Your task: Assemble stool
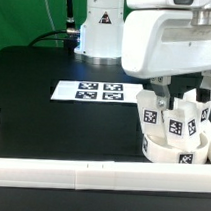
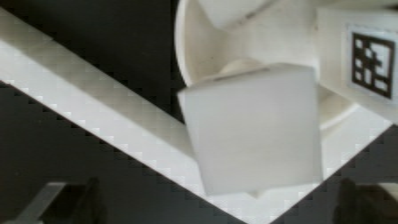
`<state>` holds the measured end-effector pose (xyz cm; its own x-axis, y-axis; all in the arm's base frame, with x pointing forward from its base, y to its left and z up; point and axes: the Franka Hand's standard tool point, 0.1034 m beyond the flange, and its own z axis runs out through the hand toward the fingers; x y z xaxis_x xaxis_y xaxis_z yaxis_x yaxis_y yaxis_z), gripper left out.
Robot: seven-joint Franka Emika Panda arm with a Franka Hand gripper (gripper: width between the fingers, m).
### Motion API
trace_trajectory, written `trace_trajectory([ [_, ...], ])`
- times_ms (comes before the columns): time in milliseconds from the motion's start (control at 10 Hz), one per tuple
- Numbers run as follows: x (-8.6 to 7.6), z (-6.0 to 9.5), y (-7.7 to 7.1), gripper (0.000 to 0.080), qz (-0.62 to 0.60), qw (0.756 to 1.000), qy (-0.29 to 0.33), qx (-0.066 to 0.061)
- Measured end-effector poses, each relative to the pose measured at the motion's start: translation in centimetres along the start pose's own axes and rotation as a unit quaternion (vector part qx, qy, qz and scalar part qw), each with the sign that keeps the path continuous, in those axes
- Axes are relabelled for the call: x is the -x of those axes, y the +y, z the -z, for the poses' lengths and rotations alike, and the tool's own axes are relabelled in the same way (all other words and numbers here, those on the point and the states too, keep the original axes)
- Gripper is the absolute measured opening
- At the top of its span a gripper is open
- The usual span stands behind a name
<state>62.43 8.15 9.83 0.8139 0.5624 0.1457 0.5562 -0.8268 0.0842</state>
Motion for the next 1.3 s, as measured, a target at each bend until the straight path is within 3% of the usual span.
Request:
trace_trajectory([
  [400, 0.4, -0.2, 0.1, 0.0649, -0.003, 1.000, -0.010, -0.002],
  [600, 0.6, -0.4, -0.7, 0.0649, 0.022, 0.997, -0.068, -0.020],
  [900, 0.6, -0.7, -0.1, 0.0649, 0.025, 0.997, -0.065, -0.016],
  [1300, 0.6, -1.3, -1.3, 0.0649, 0.018, 0.997, -0.069, -0.021],
])
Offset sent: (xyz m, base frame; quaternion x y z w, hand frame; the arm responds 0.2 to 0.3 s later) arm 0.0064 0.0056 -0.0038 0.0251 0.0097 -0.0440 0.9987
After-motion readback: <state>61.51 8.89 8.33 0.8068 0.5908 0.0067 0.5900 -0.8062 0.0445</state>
